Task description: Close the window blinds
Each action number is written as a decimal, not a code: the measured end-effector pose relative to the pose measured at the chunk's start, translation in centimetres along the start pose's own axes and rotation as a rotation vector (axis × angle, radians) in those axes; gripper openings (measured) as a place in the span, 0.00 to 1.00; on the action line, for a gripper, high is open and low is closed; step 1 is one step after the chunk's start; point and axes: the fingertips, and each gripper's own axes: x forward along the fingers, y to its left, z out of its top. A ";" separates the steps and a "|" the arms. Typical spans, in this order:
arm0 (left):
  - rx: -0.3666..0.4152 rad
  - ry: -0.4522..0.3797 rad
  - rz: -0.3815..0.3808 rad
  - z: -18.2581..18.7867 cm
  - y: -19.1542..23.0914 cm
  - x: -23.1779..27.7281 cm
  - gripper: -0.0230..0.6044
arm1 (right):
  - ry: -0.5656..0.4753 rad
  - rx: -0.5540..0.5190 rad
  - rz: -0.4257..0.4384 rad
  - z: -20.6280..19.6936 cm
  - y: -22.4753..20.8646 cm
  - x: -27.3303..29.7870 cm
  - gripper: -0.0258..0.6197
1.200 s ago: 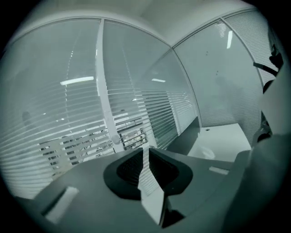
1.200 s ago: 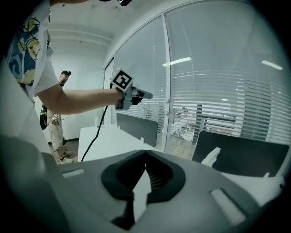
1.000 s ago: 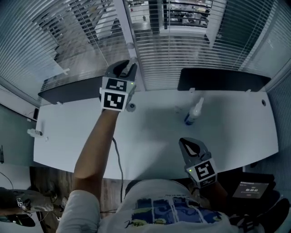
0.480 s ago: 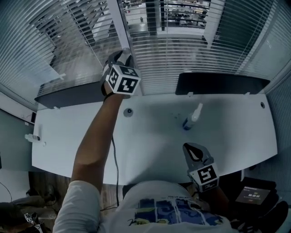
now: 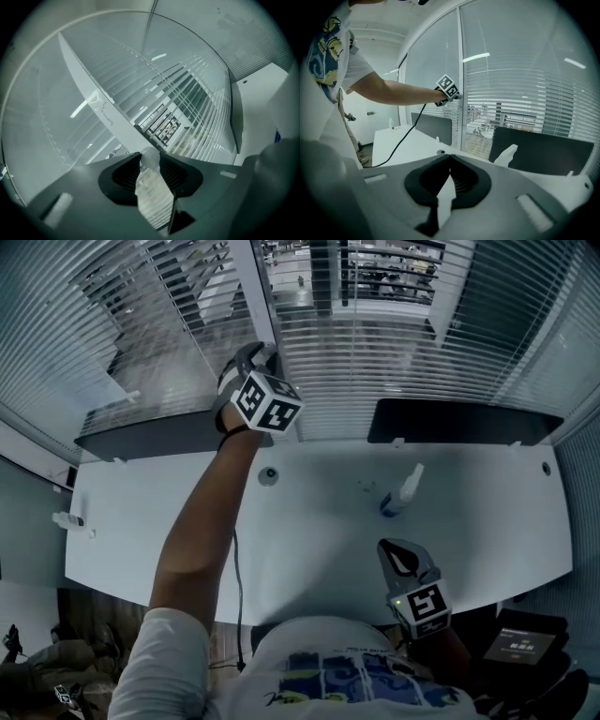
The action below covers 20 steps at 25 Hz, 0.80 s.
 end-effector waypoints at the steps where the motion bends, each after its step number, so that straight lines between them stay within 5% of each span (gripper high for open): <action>1: -0.005 -0.001 0.001 0.0 0.2 0.0 0.25 | 0.005 0.004 0.003 0.1 0.1 0.0 0.04; 4: -0.070 -0.011 -0.014 -0.1 0.4 0.2 0.25 | 0.018 0.010 0.002 -0.1 0.0 0.4 0.04; 6: -0.191 -0.023 -0.039 -0.1 0.2 0.6 0.25 | 0.013 0.028 0.009 -0.2 -0.4 0.8 0.04; 15: -1.191 -0.121 -0.177 -1.3 0.2 1.5 0.24 | 0.034 -0.014 0.015 -1.4 -1.0 1.9 0.04; 20: -1.579 -0.207 -0.262 -1.7 0.5 1.5 0.24 | 0.040 -0.005 0.012 -1.6 -1.3 1.9 0.04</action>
